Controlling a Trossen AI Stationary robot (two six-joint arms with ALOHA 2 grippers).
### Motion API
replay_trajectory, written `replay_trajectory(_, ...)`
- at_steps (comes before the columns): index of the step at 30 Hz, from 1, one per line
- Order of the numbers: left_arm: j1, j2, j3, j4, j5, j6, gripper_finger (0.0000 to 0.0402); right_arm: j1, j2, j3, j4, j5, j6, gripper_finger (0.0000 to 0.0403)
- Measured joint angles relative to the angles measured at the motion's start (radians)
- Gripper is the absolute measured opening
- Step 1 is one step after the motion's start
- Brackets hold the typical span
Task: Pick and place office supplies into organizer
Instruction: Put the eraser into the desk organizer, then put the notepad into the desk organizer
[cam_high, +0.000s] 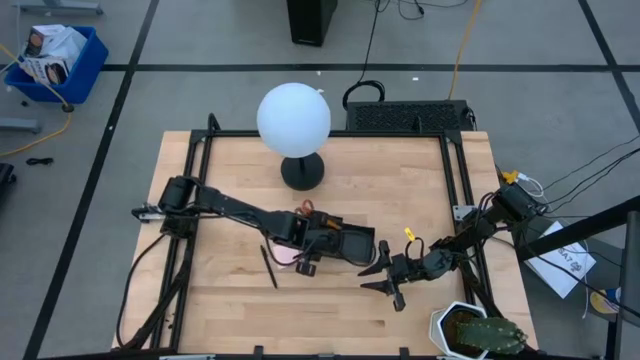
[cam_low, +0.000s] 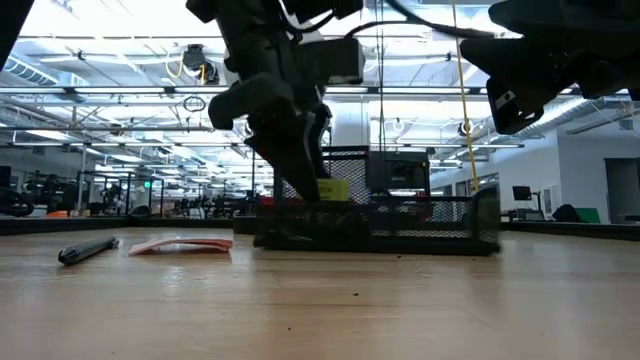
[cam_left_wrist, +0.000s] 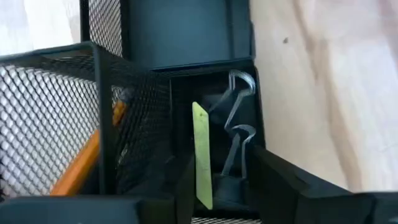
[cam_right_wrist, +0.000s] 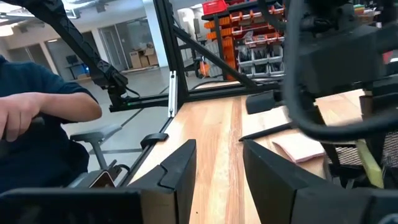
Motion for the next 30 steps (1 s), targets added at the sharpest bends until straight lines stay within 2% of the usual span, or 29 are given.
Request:
replay_trajectory(5,-0.008,0.0,-0.011,0.002,0.02,-0.008,0.0157,0.0,0.0,0.0,0.0,0.0,0.0,0.0128)
replay_trajectory(19,-0.068,-0.037,-0.01,0.018,0.007,-0.01,0.0158,0.0,0.0,0.0,0.0,0.0,0.0,0.0128)
replay_trajectory(30,-0.12,-0.194,-0.01,-0.005,-0.005,-0.035,0.0136,0.0,0.0,0.0,0.0,0.0,0.0,0.0128)
